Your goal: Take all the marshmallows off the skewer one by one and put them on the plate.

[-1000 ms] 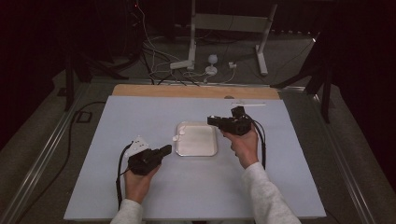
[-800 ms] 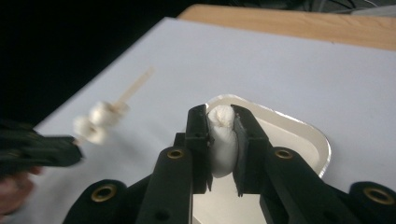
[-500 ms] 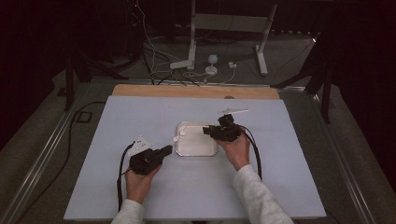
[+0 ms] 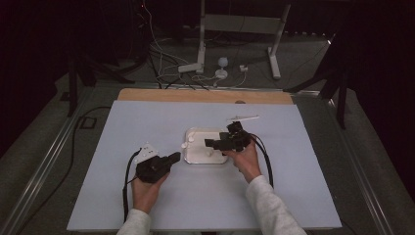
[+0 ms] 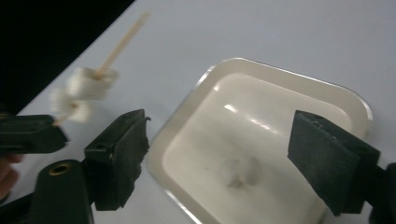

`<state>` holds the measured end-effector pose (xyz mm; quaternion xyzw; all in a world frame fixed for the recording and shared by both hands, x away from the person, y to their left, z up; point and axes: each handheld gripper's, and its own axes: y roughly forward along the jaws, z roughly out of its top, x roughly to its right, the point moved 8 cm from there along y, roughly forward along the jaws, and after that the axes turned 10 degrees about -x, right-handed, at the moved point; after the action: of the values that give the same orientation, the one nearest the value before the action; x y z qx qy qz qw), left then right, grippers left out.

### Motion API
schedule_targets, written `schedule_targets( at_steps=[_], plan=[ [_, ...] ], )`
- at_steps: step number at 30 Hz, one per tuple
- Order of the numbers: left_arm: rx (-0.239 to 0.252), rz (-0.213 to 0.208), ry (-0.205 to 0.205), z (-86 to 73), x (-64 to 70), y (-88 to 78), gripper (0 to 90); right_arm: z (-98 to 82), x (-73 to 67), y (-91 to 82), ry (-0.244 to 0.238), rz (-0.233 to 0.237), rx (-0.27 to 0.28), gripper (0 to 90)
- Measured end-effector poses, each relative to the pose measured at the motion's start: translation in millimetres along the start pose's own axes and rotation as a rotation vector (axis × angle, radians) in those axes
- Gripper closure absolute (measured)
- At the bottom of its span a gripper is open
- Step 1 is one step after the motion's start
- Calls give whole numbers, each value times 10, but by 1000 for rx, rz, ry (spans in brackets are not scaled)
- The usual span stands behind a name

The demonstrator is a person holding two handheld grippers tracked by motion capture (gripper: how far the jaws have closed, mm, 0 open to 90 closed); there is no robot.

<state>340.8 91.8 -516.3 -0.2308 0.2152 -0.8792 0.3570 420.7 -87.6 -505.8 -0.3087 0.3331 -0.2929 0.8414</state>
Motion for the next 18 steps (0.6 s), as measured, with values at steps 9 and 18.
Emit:
schedule_targets(
  at_steps=[9, 18],
  plan=[
    [1, -1, 4, 3, 24, 11, 900, 18, -289, -31, -33, 98, 27, 231],
    [1, -9, 12, 8, 66, 26, 900, 93, -517, 15, -24, 186, 36, 463]
  ],
)
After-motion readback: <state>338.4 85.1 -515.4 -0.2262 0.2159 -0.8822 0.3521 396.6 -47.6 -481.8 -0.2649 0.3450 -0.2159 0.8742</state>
